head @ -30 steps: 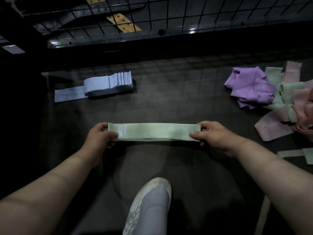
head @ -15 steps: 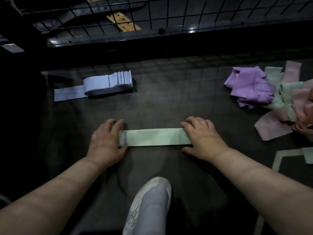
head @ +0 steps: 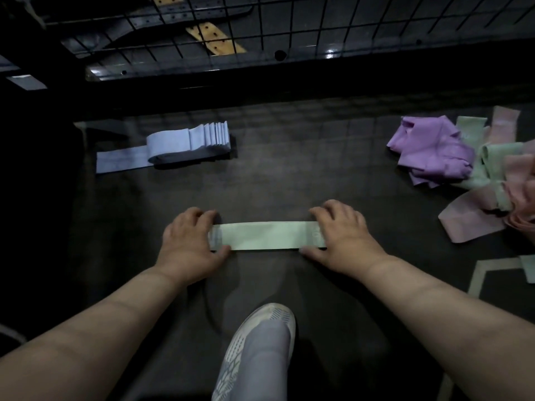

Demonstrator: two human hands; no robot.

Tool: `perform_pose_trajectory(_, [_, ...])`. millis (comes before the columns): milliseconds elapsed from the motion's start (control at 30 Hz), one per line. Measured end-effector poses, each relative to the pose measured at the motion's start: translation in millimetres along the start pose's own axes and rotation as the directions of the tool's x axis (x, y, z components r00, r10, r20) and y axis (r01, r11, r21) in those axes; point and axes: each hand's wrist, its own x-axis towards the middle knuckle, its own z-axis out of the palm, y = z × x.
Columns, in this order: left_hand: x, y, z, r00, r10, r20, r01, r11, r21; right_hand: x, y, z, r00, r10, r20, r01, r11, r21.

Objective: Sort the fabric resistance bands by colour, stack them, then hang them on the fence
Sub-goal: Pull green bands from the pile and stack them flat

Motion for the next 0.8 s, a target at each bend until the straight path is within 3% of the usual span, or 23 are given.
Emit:
perform_pose_trajectory(33, [-0.8,2.8,-1.0,0.986,-0.165,-0.025,0.159,0.977,-0.141,-2.9,-0.6,2.4,0.984,0.170,-0.056,-0.160,0.976,0.149])
perform_pose_trajectory(67, [0.6,3.1,-0.4,0.937,-0.349,-0.007,0.331,0.894,-0.303,-3.8,-1.0,2.9,0.929,0.363,-0.069,-0.322,0.887,0.330])
perform_pose_trajectory(133, [4.9,-0.3,4.5,0.801,-0.591,0.099,0.546,0.652,-0.526,-0.1,1.2,5.7,0.769,0.637,0.059,-0.542,0.600,0.588])
perform_pose_trajectory(200, [4.5,-1.3,7.1,0.730,-0.655,0.193,0.602,0.484,-0.636,4.2,5.0,11.2,0.695,0.693,0.191,-0.625,0.452,0.637])
perform_pose_trajectory(267, [1.5,2.2,5.8,0.722,-0.653,0.228,0.591,0.412,-0.693,8.0,7.4,16.3,0.685,0.693,0.223,-0.623,0.400,0.672])
perform_pose_trajectory(367, [-1.4,6.8,2.9,0.756,-0.607,0.245,0.557,0.401,-0.727,10.0,7.9,18.0,0.701,0.675,0.230,-0.602,0.389,0.697])
perform_pose_trajectory(533, [1.9,-7.8,14.5,0.762,-0.601,0.240,0.590,0.493,-0.640,5.2,8.3,11.9,0.752,0.601,0.269,-0.572,0.394,0.719])
perform_pose_trajectory(700, [-7.2,5.2,2.7,0.824,-0.530,0.199,0.511,0.544,-0.666,3.7,5.8,5.1,0.789,0.576,0.212,-0.569,0.557,0.605])
perform_pose_trajectory(800, [-8.0,4.2,5.0,0.846,-0.518,0.128,0.479,0.632,-0.610,6.1,5.0,2.3,0.765,0.615,0.193,-0.598,0.565,0.569])
